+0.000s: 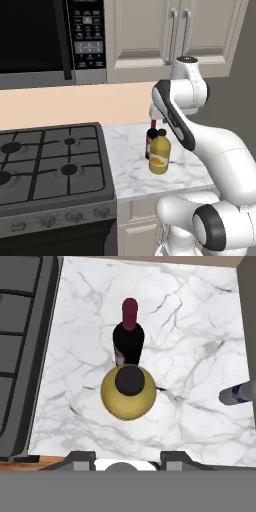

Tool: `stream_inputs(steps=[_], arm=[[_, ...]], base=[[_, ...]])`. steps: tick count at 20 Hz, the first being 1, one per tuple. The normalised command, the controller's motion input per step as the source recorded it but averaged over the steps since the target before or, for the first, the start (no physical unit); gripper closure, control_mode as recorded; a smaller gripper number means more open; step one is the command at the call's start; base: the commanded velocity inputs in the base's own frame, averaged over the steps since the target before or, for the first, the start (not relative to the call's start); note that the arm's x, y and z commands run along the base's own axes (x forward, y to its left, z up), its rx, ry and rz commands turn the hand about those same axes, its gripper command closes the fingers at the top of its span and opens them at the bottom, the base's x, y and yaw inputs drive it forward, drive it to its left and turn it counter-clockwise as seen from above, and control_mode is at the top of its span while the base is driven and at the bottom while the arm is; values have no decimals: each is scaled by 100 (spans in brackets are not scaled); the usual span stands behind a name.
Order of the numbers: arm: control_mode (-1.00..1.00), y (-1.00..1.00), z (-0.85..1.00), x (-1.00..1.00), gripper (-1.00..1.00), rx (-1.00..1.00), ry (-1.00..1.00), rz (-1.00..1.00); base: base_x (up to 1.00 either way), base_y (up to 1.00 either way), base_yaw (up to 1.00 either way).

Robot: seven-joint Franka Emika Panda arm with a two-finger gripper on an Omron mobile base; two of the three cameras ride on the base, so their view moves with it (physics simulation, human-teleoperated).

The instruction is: Place the drinks on the dining counter in a tight cluster.

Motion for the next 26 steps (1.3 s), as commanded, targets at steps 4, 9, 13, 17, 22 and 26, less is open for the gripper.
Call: stream_inputs(steps=[4,9,13,17,22,26], arm=[[-100,-2,-3,-10,-100,0,0,0],[-100,-3,-21,-30,-100,0,-14,0],[-100,2,-27,-22,-100,-2,-6,-3],[-100,4,-28,-4,-100,-1,0,-11],[-100,14,-27,17,-100,0,2,-15],[-100,8,-25,41,-100,0,12,-11]], base=[[0,0,0],[0,0,0],[0,0,0],[0,0,0],[0,0,0],[0,0,0]])
